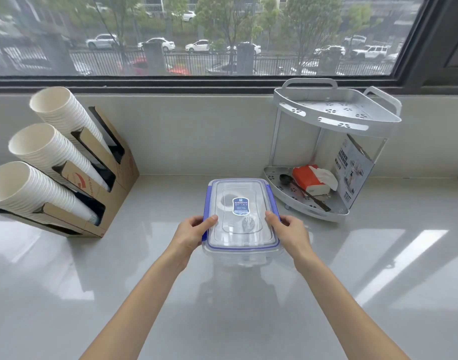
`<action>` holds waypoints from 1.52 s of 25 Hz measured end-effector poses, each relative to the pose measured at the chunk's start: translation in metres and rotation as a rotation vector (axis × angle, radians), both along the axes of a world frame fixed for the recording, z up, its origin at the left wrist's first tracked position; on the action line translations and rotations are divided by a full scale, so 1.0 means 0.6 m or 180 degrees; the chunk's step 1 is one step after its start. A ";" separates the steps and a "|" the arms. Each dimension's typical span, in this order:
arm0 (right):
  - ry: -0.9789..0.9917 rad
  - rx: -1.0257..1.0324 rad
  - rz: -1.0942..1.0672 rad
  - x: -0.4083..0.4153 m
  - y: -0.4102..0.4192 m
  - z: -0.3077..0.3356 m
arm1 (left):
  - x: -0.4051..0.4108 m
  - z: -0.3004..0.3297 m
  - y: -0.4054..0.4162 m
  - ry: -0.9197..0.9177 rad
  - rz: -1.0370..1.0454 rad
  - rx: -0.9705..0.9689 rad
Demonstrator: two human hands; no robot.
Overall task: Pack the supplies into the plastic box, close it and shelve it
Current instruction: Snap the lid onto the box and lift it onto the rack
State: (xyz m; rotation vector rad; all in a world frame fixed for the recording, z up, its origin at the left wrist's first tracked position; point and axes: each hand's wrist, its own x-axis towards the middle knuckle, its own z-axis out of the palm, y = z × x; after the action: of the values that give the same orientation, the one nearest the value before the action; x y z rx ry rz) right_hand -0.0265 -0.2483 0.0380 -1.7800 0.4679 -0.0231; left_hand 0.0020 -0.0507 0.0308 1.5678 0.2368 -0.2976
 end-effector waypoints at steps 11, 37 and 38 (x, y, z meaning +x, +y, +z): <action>-0.0612 -0.0424 -0.0019 0.037 -0.063 0.164 | 0.056 0.149 -0.042 -0.0664 -0.0153 0.0059; -0.0852 -0.0952 -0.0014 0.142 -0.331 0.412 | 0.148 0.389 -0.288 -0.0852 -0.0788 -0.0716; -0.0861 -0.1000 -0.0033 0.152 -0.343 0.419 | 0.155 0.395 -0.301 -0.0836 -0.0818 -0.0731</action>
State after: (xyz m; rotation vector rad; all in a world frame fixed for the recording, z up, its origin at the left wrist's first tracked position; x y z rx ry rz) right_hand 0.0645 -0.4543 0.2893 -2.0444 0.2880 -0.3572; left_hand 0.0949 -0.2314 0.2677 1.3912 -0.1992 -0.3032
